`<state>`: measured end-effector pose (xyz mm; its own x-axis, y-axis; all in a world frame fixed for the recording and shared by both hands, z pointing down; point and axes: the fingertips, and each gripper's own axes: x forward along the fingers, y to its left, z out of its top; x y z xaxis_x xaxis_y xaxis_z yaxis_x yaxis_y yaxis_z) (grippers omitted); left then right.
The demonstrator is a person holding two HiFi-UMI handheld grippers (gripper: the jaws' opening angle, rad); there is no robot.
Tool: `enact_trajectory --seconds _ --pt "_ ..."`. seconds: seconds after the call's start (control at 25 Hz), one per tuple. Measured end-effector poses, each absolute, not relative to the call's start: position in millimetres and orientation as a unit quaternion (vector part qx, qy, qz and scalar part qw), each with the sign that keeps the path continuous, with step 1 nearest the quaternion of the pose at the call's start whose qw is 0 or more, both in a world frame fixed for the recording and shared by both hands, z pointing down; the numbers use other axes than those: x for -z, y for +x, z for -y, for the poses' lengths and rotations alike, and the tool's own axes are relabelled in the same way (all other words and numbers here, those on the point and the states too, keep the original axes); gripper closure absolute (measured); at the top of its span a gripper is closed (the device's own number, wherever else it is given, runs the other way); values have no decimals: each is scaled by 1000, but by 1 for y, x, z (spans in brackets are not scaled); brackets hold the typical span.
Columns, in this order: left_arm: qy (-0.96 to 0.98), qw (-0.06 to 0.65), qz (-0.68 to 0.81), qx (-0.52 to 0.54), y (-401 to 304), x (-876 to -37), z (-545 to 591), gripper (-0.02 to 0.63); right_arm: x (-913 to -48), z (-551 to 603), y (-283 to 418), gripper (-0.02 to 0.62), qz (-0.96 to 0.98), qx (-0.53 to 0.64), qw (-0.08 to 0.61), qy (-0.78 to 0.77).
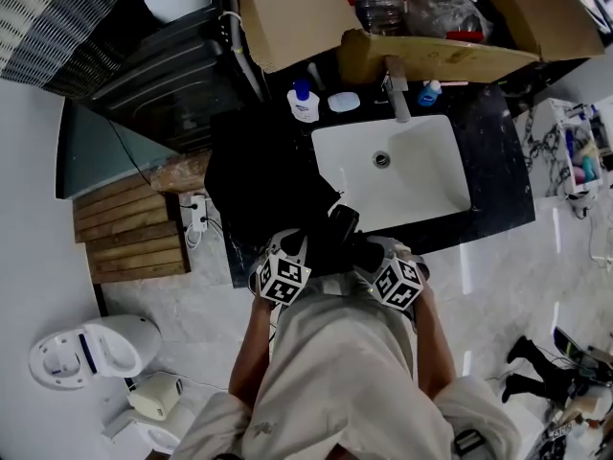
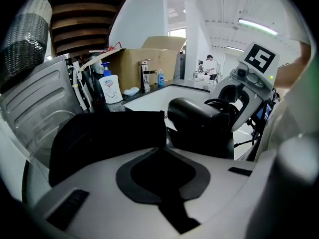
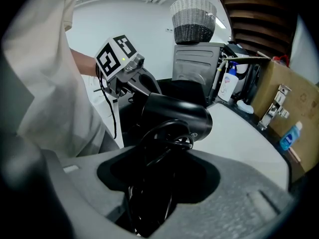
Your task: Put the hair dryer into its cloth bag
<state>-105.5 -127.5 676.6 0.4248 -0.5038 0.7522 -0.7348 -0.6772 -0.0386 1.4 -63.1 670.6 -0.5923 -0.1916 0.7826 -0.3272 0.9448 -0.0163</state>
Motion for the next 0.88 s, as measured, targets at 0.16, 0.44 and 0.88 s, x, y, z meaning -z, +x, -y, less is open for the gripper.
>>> enact_trajectory --seconds 0.16,0.44,0.88 --pt "839 163 373 -362 -106 -668 129 589 -670 64 2 385 889 -82 425 147" --pt "839 174 396 -330 -115 -652 134 589 -670 64 1 385 889 -80 426 149" --pt "848 179 404 -291 -120 -625 142 589 -667 67 2 396 890 -90 420 155"
